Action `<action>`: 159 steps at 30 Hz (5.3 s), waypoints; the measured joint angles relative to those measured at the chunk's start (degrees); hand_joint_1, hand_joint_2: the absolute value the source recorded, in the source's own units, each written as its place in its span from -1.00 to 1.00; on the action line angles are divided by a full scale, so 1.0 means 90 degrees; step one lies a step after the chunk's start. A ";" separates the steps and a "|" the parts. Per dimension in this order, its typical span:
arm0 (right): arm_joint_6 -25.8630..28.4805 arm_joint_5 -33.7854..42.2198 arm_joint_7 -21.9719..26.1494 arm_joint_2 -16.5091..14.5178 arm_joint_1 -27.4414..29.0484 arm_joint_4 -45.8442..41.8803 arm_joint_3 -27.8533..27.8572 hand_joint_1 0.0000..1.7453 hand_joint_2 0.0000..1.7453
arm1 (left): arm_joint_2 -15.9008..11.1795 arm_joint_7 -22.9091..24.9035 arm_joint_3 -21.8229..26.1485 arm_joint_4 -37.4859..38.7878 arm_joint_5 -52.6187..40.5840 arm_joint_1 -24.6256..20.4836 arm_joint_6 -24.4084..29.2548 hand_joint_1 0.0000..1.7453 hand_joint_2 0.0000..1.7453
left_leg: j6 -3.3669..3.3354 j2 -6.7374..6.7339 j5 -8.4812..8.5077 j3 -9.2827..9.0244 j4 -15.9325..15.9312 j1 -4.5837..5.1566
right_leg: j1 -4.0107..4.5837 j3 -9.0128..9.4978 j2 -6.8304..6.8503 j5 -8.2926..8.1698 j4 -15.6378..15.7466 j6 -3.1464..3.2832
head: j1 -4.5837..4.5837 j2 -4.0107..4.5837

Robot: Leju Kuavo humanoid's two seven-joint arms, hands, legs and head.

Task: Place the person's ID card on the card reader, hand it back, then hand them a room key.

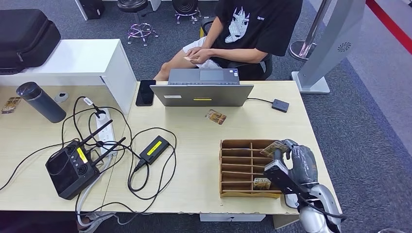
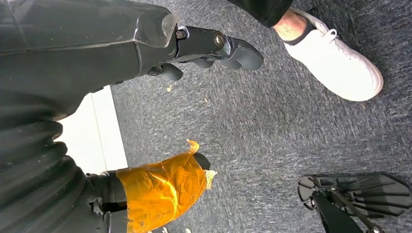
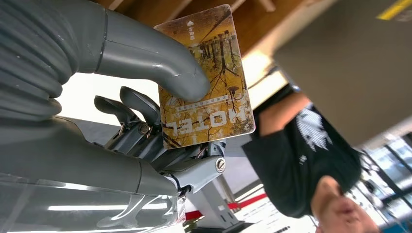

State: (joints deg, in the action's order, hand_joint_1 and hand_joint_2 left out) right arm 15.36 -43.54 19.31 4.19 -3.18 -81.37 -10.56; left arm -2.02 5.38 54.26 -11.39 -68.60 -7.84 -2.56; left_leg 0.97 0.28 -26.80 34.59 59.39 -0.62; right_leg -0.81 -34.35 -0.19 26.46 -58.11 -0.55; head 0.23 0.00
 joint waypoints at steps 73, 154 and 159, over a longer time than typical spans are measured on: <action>0.0088 0.0211 0.0132 0.0689 -0.0261 0.0473 0.1174 1.00 1.00 | -0.0050 0.0000 0.0113 0.0000 -0.0357 0.0069 0.0000 -1.00 1.00 | -0.0002 0.0000 -0.0002 0.0000 0.0000 0.0000 | 0.0000 0.0000 -0.0001 0.0000 0.0000 0.0000 | -0.0001 0.0000; -0.0651 0.0510 0.0010 0.0014 -0.0345 -0.0462 -0.1102 -1.00 1.00 | 0.0079 0.0000 -0.0004 0.0000 -0.0899 -0.0223 0.0000 -1.00 1.00 | 0.0030 -0.0010 0.0033 0.0043 -0.0001 -0.0009 | 0.0008 -0.0062 -0.0012 -0.0031 -0.0019 0.0033 | 0.0000 0.0000; 0.0043 -0.0499 -0.0334 0.0043 -0.0266 -0.0202 -0.1104 -1.00 1.00 | 0.0072 0.0000 -0.0004 0.0000 -0.0956 -0.0223 0.0000 -1.00 1.00 | 0.0030 -0.0010 0.0034 0.0043 -0.0001 -0.0009 | 0.0008 -0.0062 -0.0012 -0.0031 -0.0019 0.0033 | 0.0001 0.0000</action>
State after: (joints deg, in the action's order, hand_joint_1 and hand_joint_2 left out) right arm 15.75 -48.03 16.30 4.57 -5.58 -83.18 -20.50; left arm -1.38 5.38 54.23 -11.39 -77.21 -9.85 -2.56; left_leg 1.24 0.19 -26.50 34.98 59.38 -0.71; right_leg -0.74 -34.91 -0.30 26.18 -58.28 -0.26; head 0.23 0.00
